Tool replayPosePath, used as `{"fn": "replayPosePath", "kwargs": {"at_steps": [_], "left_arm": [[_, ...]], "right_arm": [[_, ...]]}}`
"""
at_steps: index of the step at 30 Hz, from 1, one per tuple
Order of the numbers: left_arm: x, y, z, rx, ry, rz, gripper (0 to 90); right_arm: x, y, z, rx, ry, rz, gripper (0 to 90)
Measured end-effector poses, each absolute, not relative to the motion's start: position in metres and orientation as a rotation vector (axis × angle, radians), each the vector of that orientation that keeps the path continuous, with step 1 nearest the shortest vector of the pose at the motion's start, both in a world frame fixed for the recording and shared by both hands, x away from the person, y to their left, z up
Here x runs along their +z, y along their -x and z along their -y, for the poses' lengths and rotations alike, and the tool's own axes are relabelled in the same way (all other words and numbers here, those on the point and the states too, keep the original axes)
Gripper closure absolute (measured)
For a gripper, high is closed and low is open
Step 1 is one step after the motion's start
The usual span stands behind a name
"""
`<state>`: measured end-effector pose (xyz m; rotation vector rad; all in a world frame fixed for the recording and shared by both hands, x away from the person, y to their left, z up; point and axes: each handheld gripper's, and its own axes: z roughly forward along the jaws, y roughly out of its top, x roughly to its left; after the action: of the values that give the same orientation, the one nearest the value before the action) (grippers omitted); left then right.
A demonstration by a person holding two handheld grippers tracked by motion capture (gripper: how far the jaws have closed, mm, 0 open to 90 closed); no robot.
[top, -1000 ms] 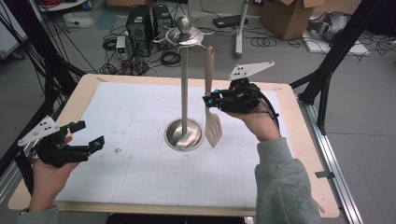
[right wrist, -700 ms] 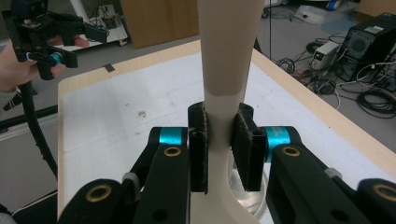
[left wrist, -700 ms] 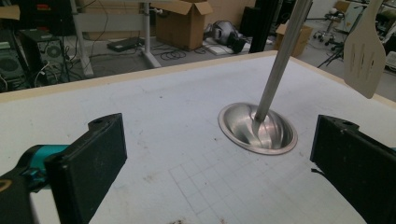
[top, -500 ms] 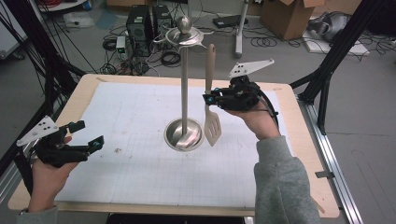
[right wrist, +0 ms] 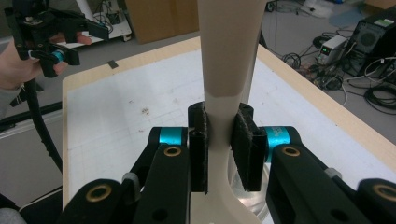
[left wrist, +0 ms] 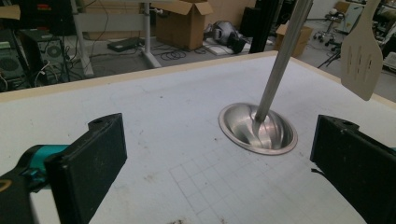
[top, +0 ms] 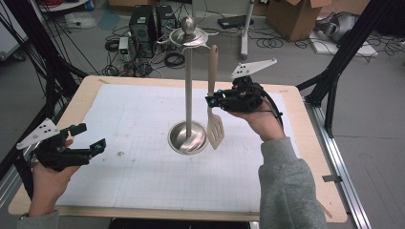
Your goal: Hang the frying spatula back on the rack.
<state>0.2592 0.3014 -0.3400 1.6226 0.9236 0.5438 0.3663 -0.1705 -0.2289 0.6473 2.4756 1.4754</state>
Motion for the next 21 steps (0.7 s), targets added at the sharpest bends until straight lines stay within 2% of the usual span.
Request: {"fn": "replayPosePath", "kwargs": {"at_steps": [21], "left_arm": [[-0.3390,-0.2580,-0.3036,0.546,-1.611,-0.925,4.2]], "right_arm": [[-0.2278,-0.3708,0.1603,1.452,-0.648,-2.496,77.7]]}}
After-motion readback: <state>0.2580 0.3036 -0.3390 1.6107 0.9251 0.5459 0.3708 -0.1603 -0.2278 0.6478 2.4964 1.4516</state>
